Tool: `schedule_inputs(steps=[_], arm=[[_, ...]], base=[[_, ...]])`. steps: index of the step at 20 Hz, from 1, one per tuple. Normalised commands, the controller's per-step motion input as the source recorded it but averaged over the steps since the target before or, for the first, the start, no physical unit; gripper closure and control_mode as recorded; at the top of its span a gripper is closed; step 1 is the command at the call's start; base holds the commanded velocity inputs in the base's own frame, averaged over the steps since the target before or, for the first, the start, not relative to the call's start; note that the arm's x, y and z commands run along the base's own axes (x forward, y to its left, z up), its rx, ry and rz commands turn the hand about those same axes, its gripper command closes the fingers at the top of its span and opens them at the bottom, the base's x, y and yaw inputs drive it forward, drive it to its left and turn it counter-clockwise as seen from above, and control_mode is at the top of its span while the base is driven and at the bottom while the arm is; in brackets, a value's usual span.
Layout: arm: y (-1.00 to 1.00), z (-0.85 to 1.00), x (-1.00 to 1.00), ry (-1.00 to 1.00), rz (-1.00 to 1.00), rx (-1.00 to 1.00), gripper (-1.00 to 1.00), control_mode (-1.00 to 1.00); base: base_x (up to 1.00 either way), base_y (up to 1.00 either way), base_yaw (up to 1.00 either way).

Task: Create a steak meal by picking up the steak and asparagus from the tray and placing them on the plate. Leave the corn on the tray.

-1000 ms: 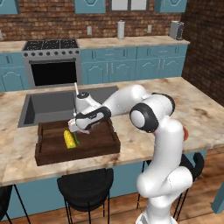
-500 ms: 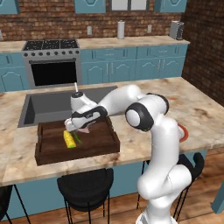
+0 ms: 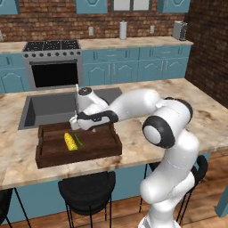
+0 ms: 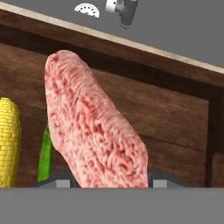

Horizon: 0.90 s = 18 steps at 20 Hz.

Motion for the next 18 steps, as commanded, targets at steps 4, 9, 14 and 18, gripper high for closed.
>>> schedule_inputs(steps=[4,9,14,18], arm=[[-0.97,0.72,-0.64,-0.08,0.00,0.08,1.00,-1.00],[-1.00,0.72,-0.68,-0.08,0.00,0.06,1.00,-1.00],[-1.00,0.59,-0.72,-0.01,-0.02,0.01,1.00,-1.00],[-1.00,0.44,-0.53,0.09,-0.04,0.00,1.00,-1.00]], base=[[0.00,0.00,0.00],[0.00,0.00,0.00],[0.00,0.00,0.00],[0.00,0.00,0.00]])
